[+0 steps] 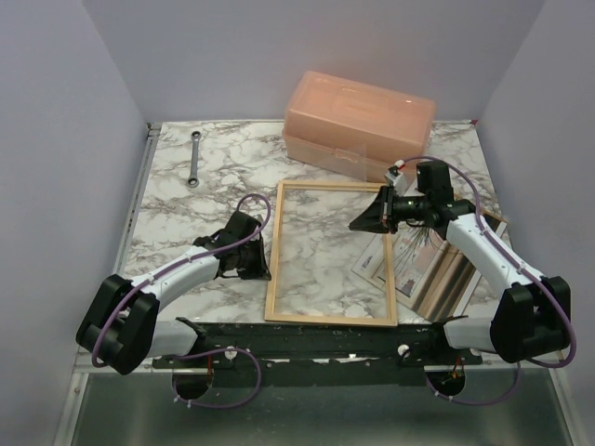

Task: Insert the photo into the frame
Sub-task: Place the photo frame item in the photo frame.

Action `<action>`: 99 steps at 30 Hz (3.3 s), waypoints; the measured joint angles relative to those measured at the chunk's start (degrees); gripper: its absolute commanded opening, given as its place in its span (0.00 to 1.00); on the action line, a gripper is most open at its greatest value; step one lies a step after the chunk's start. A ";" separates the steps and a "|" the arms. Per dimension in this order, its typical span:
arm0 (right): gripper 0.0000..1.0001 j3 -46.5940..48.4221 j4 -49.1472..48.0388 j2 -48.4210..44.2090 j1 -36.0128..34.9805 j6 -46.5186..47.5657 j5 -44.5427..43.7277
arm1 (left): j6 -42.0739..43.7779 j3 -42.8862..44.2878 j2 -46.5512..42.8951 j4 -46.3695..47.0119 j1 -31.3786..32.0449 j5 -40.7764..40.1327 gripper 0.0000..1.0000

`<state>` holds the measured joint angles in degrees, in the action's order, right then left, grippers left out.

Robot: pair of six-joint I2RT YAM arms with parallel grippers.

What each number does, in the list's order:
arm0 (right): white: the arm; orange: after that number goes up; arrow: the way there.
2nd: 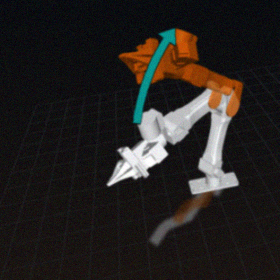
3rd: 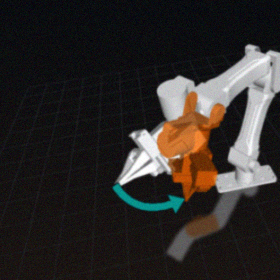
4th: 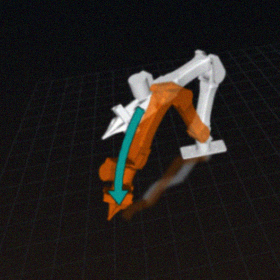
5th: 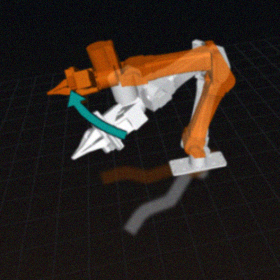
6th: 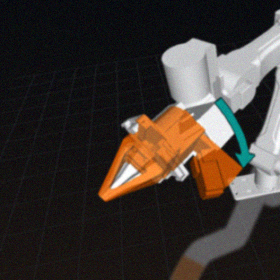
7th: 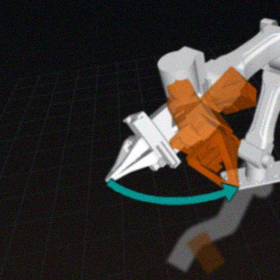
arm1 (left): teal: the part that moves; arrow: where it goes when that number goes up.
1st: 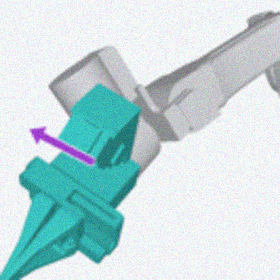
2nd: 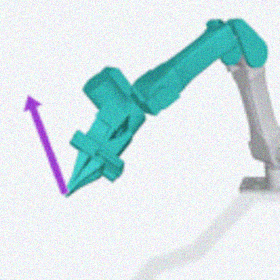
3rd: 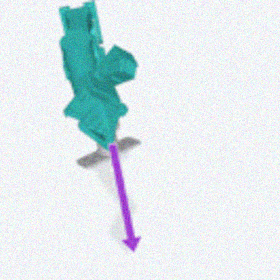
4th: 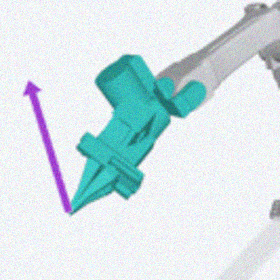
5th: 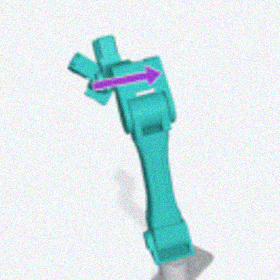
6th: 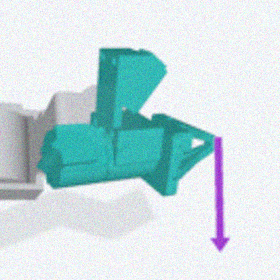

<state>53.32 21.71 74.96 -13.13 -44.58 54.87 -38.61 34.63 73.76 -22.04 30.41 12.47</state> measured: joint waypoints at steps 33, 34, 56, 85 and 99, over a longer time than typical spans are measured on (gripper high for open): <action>0.00 0.85 4.76 -0.02 -0.13 3.87 -2.84 | 0.02 0.79 0.87 -0.50 0.48 -0.20 0.00; 0.00 0.85 5.68 0.35 0.00 5.03 -3.37 | 0.02 0.85 0.92 -0.55 0.48 -0.20 0.00; 0.00 8.22 21.55 6.43 0.85 19.67 -11.96 | 0.04 1.31 1.20 -1.07 0.85 -0.72 0.00; 0.03 6.58 23.41 9.22 0.76 23.28 -19.50 | 0.52 2.62 2.14 -2.45 1.97 -2.05 0.00; 0.11 4.63 20.04 9.81 0.76 22.58 -19.52 | 0.63 3.06 2.45 -2.93 2.32 -2.58 0.00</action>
<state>57.95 41.76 84.77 -12.36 -22.00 35.35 -37.98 37.69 76.20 -24.97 32.73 9.89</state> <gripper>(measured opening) 0.098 0.009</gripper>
